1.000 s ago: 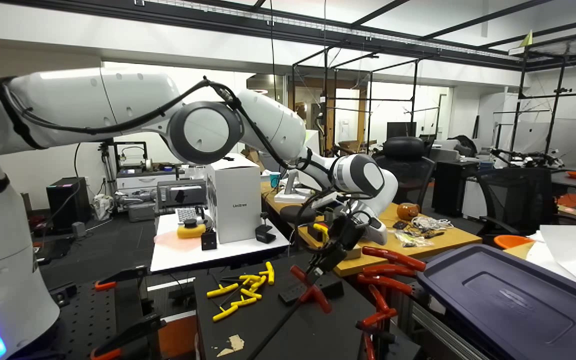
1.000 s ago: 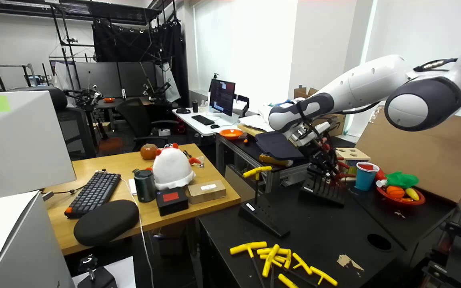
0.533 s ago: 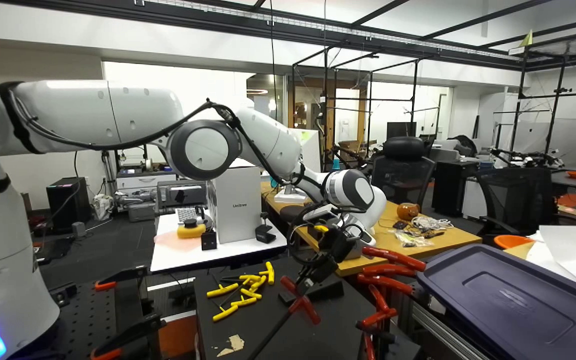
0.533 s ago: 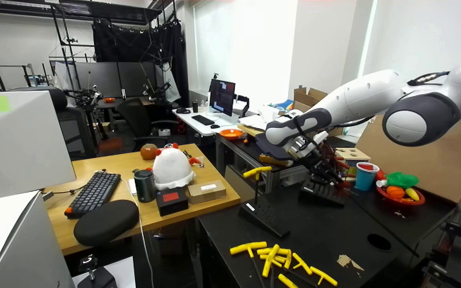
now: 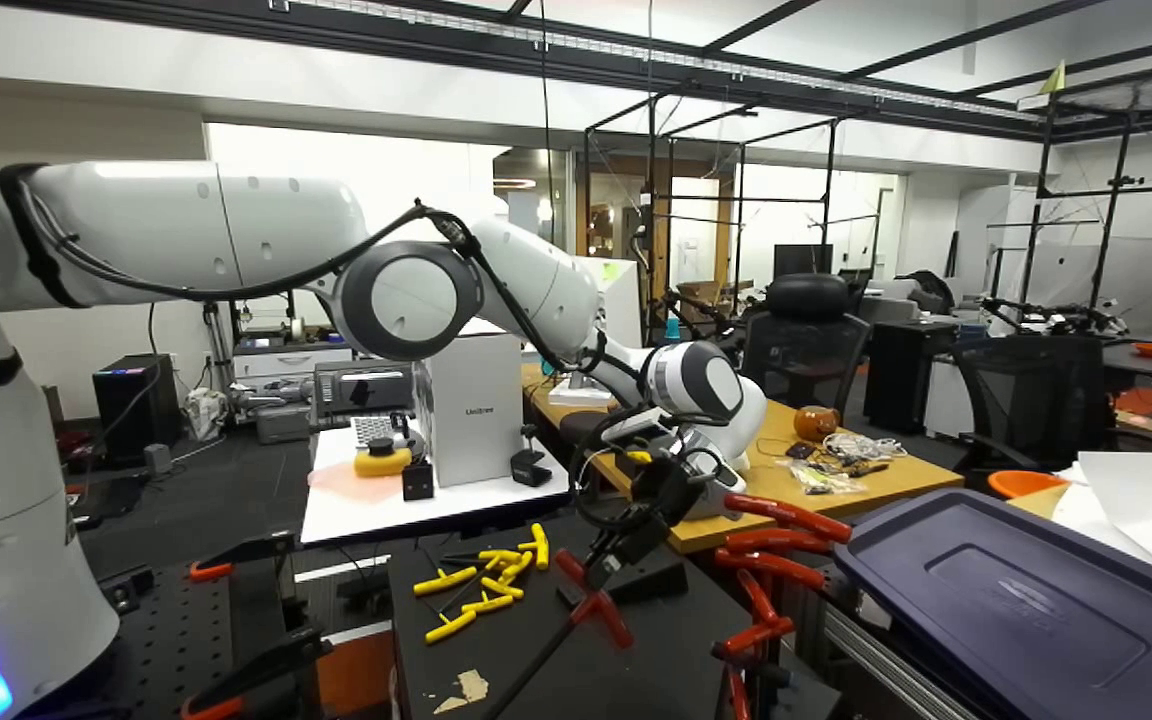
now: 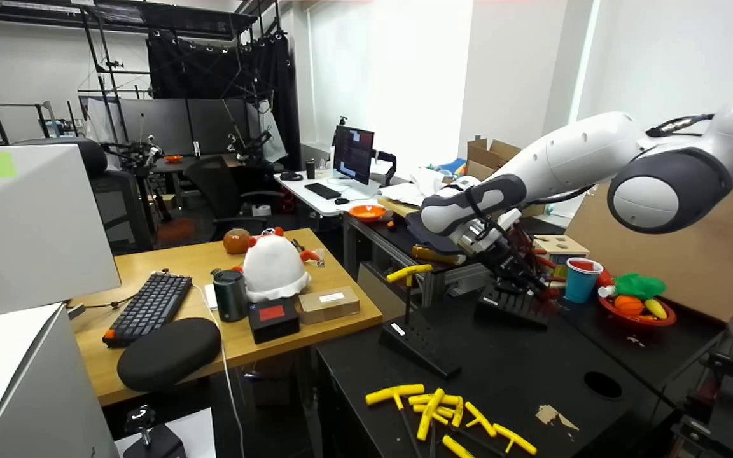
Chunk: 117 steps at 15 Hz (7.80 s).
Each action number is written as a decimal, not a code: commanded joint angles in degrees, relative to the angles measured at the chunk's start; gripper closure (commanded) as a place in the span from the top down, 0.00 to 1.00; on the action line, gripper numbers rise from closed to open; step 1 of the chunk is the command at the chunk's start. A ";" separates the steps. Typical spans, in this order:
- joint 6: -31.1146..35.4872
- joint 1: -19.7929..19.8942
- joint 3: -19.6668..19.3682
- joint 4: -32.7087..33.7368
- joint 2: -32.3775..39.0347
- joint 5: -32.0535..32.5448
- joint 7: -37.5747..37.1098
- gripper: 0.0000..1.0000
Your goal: Remove the longest red wrench from the holder and place it on the table
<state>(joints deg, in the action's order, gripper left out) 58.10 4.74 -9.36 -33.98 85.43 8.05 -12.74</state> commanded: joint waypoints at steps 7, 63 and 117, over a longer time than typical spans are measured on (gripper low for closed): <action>2.88 1.76 3.74 0.31 0.01 -1.58 2.42 0.06; 29.62 -0.93 -1.22 -2.75 0.12 9.20 2.51 0.06; 31.91 4.80 8.70 2.87 -4.27 -5.60 13.44 1.00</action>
<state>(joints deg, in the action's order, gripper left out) 90.15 8.65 -2.74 -34.02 84.71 5.20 1.73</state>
